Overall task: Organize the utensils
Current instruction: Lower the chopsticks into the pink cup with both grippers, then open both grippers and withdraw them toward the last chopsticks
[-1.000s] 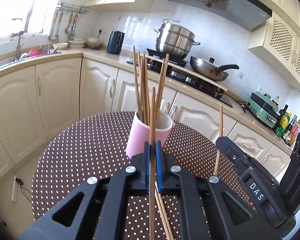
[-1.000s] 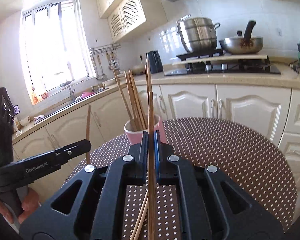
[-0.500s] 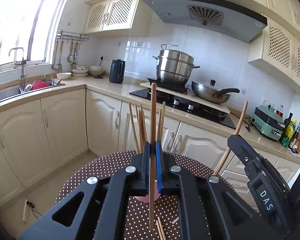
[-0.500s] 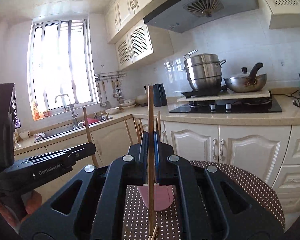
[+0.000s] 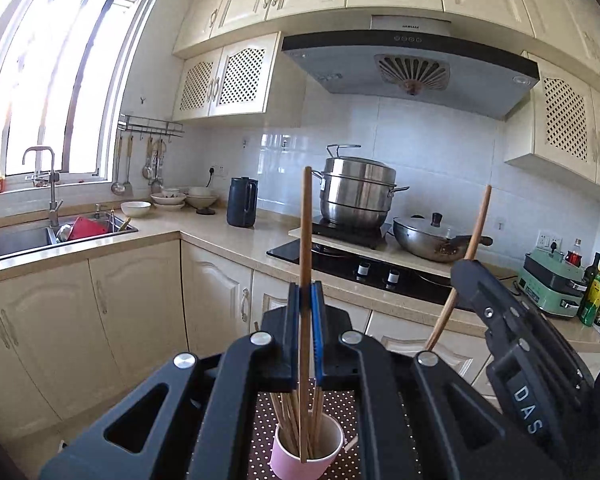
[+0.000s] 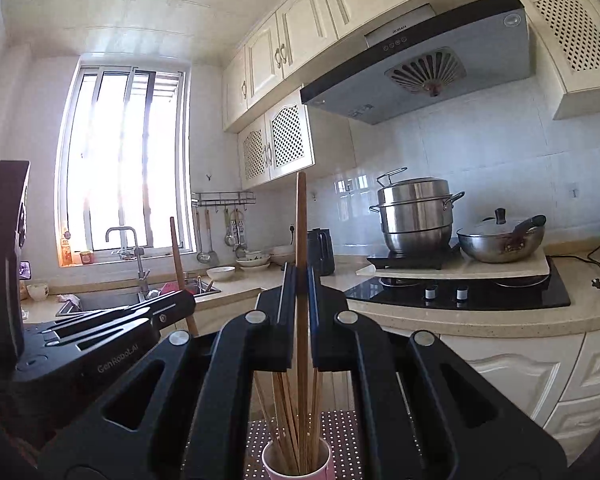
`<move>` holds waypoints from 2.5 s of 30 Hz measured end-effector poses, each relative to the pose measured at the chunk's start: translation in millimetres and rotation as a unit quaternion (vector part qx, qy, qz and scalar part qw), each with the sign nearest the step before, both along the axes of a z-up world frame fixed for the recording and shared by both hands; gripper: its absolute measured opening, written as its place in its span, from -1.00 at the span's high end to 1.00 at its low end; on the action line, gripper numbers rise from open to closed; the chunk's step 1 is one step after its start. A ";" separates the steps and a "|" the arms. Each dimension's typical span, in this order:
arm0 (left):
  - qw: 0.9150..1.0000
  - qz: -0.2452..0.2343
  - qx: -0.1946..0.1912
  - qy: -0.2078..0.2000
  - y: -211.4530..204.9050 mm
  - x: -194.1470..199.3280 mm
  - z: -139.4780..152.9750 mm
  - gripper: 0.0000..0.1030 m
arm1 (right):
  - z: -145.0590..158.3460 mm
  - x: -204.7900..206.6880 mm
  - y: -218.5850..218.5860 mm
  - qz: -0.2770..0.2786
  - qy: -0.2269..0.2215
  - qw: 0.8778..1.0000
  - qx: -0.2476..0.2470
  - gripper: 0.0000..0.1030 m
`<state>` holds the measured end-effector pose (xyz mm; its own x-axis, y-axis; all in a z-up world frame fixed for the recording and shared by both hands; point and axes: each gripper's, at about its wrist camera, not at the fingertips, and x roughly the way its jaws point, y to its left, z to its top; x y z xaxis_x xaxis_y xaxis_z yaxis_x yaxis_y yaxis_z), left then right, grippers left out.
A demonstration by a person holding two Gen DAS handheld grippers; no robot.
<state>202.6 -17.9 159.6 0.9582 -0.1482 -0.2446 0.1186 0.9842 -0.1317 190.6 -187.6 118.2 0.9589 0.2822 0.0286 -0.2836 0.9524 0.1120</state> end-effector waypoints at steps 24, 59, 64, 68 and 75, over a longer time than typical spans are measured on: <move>0.993 0.031 0.013 0.115 14.8 72.3 -133.3 0.84 | -118.9 86.7 9.3 0.003 0.185 0.983 -0.013 0.87; 0.996 0.000 0.045 0.078 24.6 -4.9 -122.2 0.34 | -100.1 7.6 -22.2 -0.002 0.195 0.980 -0.028 -0.51; 0.997 0.004 0.040 0.070 26.9 -24.5 -113.9 0.03 | -95.5 -9.0 -28.8 -0.003 0.198 0.980 -0.034 -0.61; 0.997 -0.004 0.042 0.064 26.2 -40.5 -110.3 -0.10 | -95.6 -20.1 -35.2 0.003 0.218 0.976 -0.032 -0.66; 0.996 -0.011 0.044 0.076 24.8 -65.8 -124.5 -0.14 | -104.4 -41.2 -40.8 0.011 0.239 0.970 -0.045 -0.77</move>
<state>136.9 6.9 35.1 0.9055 -0.1411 -0.4003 0.1259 0.9900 -0.0640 149.4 -228.3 13.8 0.8504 0.2843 -0.4428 -0.2408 0.9584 0.1530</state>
